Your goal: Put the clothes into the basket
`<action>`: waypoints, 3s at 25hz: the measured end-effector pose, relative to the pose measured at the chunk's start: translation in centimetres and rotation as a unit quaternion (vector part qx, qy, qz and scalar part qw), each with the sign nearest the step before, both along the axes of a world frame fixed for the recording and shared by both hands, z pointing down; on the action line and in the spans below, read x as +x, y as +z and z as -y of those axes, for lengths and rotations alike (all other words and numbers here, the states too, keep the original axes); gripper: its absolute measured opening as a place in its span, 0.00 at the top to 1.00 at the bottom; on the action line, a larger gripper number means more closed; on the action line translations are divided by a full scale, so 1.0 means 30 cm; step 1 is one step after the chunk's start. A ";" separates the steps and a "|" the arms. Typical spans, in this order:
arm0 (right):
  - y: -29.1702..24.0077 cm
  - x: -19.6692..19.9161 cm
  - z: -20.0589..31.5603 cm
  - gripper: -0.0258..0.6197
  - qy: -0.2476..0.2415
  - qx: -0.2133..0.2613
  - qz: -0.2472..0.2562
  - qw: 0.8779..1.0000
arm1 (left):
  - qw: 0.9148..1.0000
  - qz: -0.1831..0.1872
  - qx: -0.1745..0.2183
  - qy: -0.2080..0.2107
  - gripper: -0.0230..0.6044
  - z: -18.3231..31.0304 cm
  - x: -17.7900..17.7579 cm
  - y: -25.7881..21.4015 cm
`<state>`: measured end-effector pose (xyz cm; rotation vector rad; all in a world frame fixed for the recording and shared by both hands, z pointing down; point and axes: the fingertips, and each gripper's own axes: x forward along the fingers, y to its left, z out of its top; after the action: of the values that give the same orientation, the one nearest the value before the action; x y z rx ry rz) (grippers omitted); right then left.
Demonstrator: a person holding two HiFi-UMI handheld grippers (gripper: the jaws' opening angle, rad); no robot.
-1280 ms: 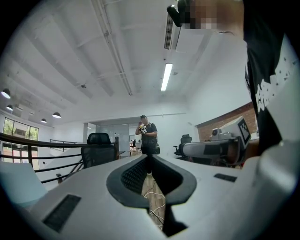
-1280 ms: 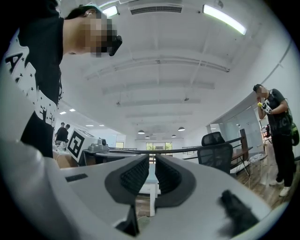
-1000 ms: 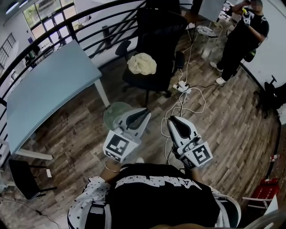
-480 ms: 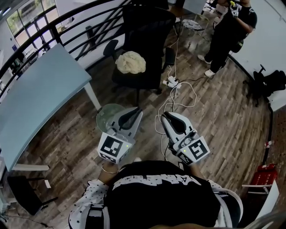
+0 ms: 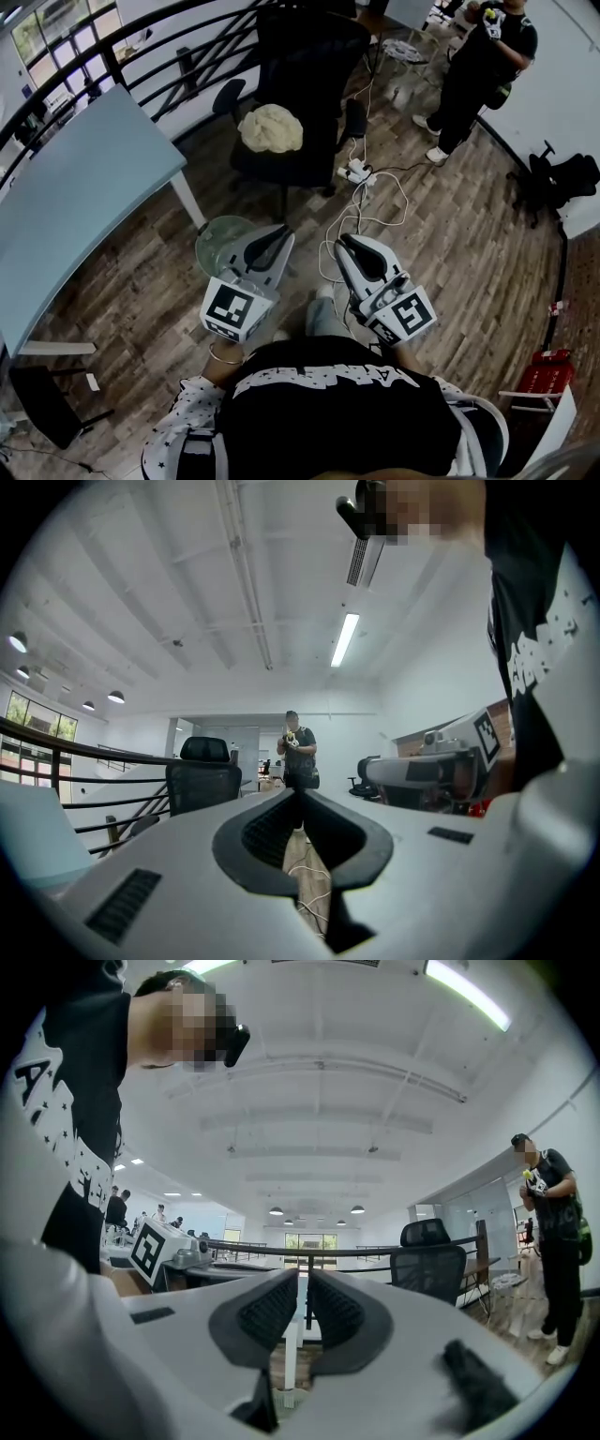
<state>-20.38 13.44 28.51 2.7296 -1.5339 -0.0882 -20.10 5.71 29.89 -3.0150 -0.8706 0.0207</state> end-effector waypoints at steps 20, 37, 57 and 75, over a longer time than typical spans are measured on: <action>-0.038 0.351 0.020 0.91 -0.080 0.047 0.001 0.996 | 0.995 0.005 0.046 -0.085 0.93 -0.002 0.283 -0.036; -0.062 0.640 -0.014 0.91 -0.122 0.056 0.002 0.991 | 0.989 0.013 0.060 -0.137 0.93 -0.031 0.547 -0.070; -0.035 0.898 -0.271 0.83 -0.112 0.067 0.007 0.991 | 0.987 0.020 0.083 -0.137 0.93 -0.273 0.788 -0.054; 0.012 0.981 -0.278 0.81 -0.111 0.064 0.015 0.992 | 0.986 0.025 0.077 -0.148 0.93 -0.260 0.854 -0.027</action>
<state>9.04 21.79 28.88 2.6502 -1.9004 -0.1538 5.51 13.51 29.08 -2.9743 -0.3962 -0.1169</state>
